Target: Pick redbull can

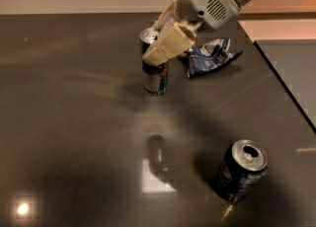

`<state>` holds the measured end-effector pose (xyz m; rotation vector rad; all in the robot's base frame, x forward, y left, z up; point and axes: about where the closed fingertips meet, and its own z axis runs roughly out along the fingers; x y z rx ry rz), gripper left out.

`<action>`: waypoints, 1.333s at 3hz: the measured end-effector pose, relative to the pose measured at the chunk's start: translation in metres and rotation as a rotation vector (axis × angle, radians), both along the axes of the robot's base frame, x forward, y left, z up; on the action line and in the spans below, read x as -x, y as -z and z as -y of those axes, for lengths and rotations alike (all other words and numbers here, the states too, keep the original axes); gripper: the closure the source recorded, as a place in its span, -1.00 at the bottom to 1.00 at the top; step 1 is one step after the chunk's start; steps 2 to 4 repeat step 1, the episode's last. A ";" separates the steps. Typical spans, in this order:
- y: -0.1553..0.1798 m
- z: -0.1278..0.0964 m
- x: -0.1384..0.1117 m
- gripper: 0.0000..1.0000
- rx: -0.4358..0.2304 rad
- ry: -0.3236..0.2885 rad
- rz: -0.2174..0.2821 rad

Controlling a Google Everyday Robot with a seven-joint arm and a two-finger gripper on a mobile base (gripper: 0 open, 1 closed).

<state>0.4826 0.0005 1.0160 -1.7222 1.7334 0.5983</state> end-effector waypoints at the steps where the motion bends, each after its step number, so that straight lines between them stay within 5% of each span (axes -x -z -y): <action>1: -0.001 0.000 0.000 1.00 0.000 -0.001 0.001; 4: -0.001 0.000 0.000 1.00 0.000 -0.001 0.001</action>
Offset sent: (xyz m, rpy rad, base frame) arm 0.0000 0.0000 0.0000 0.0000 0.0000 0.0000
